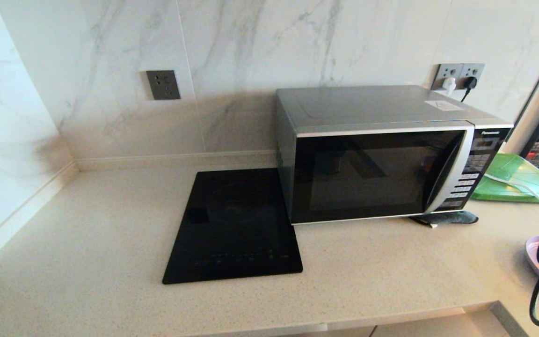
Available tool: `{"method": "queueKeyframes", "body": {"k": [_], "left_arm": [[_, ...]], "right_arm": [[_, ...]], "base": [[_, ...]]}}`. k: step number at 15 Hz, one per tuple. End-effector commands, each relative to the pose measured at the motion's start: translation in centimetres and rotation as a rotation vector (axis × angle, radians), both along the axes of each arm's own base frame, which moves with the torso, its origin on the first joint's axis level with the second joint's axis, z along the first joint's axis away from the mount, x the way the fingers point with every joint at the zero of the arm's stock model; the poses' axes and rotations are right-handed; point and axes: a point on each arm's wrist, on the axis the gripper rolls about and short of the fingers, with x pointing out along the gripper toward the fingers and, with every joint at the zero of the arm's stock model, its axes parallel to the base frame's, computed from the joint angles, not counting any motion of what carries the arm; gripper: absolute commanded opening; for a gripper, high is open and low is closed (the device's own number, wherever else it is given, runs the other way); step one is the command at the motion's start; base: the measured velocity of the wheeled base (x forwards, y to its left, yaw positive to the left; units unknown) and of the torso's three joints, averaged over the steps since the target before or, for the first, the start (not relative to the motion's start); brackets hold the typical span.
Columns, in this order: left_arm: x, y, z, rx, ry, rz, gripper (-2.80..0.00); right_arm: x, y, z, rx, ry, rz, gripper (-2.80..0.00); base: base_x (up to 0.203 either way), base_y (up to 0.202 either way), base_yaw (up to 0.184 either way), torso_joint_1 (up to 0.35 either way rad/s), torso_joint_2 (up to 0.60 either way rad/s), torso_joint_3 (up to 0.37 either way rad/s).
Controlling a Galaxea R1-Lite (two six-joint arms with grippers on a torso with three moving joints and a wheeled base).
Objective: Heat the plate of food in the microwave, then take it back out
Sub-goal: Open the microwave oven
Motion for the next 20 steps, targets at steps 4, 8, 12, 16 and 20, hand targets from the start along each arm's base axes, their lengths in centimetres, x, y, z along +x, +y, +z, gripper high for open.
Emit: {"method": "queueKeyframes", "body": {"k": [4,8,12,16,20], "left_arm": [[0.0,0.0,0.0,-0.001,-0.001,0.002,-2.80],[0.0,0.0,0.0,-0.001,-0.001,0.000,-2.80],[0.0,0.0,0.0,-0.001,-0.001,0.000,-2.80],[0.0,0.0,0.0,-0.001,-0.001,0.002,-2.80],[0.0,0.0,0.0,-0.001,-0.001,0.001,-2.80]], "right_arm": [[1.9,1.8,-1.2,-0.014,0.026,0.030,0.00],[4.9,4.1,-1.8,0.017,-0.057,0.070,0.00],[8.0,6.6,-4.1,0.042,-0.114,0.107,0.00],[11.6,8.4,-4.7,0.063,-0.164,0.109,0.00],[15.1,9.3,-5.5,0.059,-0.162,0.090,0.00]], "base": [[0.000,0.000,0.000,0.000,0.00,0.000],[0.000,0.000,0.000,0.000,0.00,0.000],[0.000,0.000,0.000,0.000,0.00,0.000],[0.000,0.000,0.000,0.000,0.00,0.000],[0.000,0.000,0.000,0.000,0.00,0.000]]}}
